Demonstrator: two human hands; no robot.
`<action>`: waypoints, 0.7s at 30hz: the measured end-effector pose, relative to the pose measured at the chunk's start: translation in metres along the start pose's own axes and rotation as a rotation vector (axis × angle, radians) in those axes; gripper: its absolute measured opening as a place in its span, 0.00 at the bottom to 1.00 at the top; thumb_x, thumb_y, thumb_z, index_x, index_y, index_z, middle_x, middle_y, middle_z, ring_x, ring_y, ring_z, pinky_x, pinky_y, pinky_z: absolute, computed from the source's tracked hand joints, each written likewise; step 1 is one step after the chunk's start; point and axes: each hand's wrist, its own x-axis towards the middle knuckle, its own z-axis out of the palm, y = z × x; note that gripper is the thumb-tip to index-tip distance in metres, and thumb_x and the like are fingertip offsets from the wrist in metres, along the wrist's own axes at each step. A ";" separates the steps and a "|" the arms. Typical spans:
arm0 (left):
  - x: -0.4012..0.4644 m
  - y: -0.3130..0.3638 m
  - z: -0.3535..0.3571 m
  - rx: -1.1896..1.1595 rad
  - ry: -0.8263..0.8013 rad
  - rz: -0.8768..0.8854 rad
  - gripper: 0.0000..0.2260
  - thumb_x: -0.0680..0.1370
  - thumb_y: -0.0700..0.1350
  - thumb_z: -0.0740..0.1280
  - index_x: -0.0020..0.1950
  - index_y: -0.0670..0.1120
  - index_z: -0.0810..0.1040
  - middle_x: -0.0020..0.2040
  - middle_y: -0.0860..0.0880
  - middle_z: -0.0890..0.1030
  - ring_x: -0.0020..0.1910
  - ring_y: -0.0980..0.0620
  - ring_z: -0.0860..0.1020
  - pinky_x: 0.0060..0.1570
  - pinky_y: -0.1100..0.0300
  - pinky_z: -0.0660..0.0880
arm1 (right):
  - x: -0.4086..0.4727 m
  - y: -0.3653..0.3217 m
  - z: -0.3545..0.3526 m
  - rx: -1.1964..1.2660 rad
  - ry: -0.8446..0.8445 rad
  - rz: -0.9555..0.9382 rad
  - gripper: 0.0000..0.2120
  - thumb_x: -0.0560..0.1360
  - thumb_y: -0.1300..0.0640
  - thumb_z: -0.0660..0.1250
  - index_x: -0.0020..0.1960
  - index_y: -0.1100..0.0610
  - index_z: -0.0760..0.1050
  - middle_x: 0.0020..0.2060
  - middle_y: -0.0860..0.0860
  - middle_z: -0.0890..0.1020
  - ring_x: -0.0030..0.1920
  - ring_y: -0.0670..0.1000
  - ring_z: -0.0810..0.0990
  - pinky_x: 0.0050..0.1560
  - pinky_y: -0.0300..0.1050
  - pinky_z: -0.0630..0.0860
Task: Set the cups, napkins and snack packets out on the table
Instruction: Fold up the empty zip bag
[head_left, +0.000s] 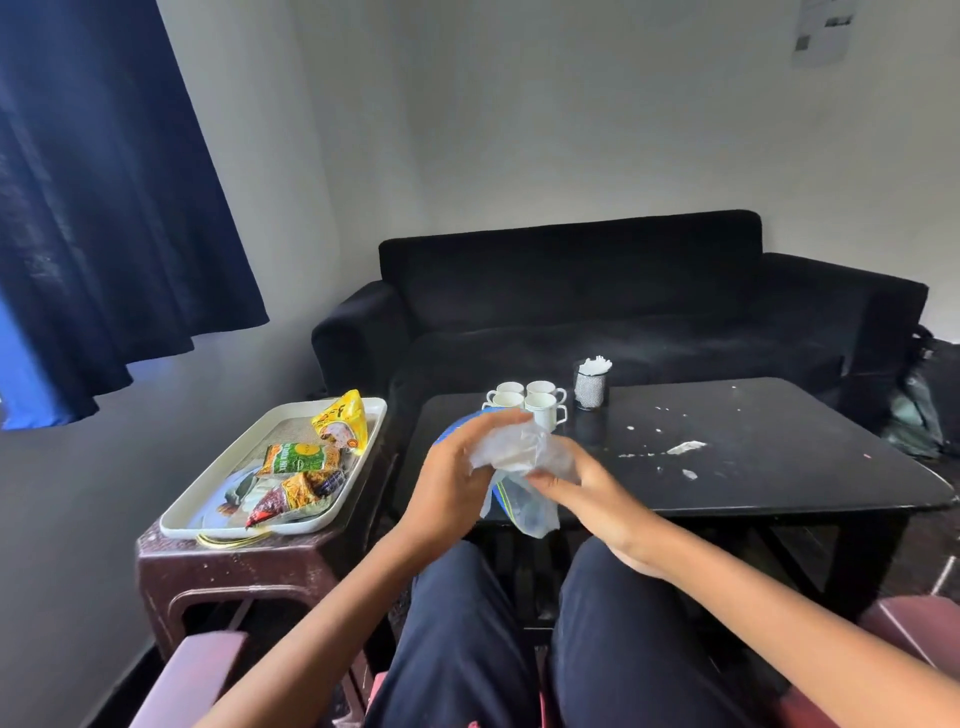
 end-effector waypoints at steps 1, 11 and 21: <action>-0.003 0.003 0.006 0.024 0.023 0.009 0.21 0.76 0.29 0.62 0.65 0.48 0.76 0.62 0.54 0.79 0.62 0.62 0.75 0.63 0.65 0.71 | 0.001 -0.001 0.002 0.089 0.025 0.012 0.16 0.75 0.53 0.67 0.62 0.48 0.71 0.57 0.44 0.80 0.60 0.44 0.77 0.63 0.45 0.72; -0.022 -0.002 0.092 0.248 -0.089 -0.173 0.37 0.74 0.59 0.57 0.71 0.63 0.32 0.75 0.66 0.37 0.75 0.63 0.36 0.74 0.42 0.37 | 0.008 -0.013 -0.019 0.408 0.428 0.206 0.08 0.78 0.65 0.57 0.54 0.57 0.72 0.35 0.51 0.76 0.26 0.46 0.75 0.21 0.35 0.68; -0.014 0.004 0.117 0.189 0.023 -0.162 0.39 0.75 0.60 0.60 0.72 0.61 0.33 0.78 0.55 0.36 0.74 0.63 0.31 0.77 0.51 0.44 | 0.007 -0.013 -0.050 0.297 0.051 0.115 0.14 0.77 0.52 0.63 0.60 0.57 0.76 0.49 0.52 0.79 0.50 0.50 0.76 0.55 0.47 0.70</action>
